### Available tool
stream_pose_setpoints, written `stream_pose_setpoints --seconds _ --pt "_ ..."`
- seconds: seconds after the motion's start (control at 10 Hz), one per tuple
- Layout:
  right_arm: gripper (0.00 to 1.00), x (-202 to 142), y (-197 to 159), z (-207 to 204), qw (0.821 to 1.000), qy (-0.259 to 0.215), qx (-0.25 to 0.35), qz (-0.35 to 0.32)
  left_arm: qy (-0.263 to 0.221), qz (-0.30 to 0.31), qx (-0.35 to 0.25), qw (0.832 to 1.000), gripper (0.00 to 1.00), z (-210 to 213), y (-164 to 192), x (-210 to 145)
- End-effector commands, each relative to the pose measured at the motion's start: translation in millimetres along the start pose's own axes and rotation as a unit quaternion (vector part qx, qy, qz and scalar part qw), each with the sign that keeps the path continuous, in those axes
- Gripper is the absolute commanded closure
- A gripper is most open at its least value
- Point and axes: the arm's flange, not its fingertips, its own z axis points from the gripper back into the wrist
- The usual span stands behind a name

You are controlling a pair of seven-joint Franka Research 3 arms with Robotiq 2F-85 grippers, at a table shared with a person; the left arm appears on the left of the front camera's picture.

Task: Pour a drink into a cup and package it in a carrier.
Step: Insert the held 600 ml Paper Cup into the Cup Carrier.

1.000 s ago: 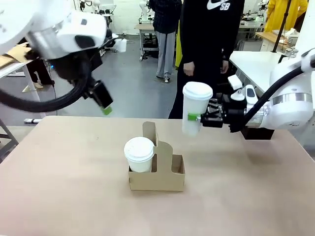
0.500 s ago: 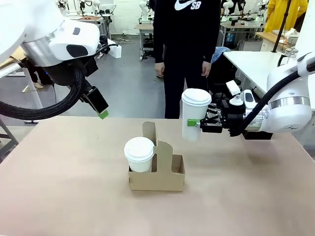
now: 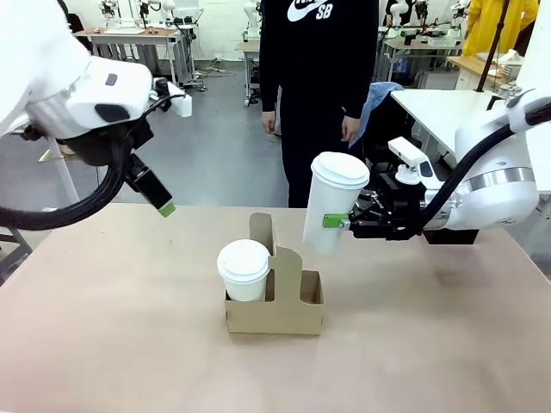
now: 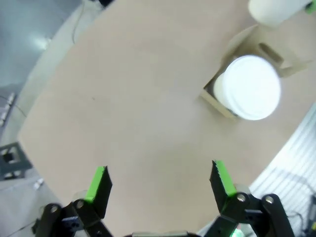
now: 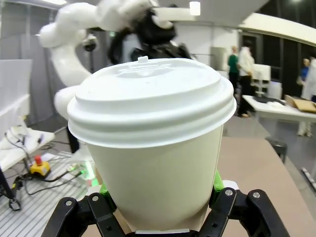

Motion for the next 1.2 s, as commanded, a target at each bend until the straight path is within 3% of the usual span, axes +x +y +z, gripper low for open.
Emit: stream_pose_setpoints --seconds 0.0,0.3,0.5,0.6,1.1 --pt "0.2 -12 -10 -12 0.999 -0.001 0.046 0.001 -0.04 -0.042 -0.016 0.998 0.0 -15 15 -24" --pt "0.2 -35 -16 -29 0.998 0.011 0.059 -0.014 -0.092 -0.094 -0.042 0.991 0.0 -40 36 -58" --pt "0.2 -47 -20 -33 0.997 0.019 0.068 -0.023 -0.079 -0.096 -0.065 0.99 0.0 -50 40 -67" --pt "0.2 -54 -23 -31 0.997 0.025 0.07 -0.026 -0.071 -0.085 -0.025 0.994 0.0 -24 55 -23" --pt "0.2 -83 -20 -26 0.992 0.053 0.092 -0.061 -0.071 -0.085 -0.025 0.994 0.0 -24 55 -23"
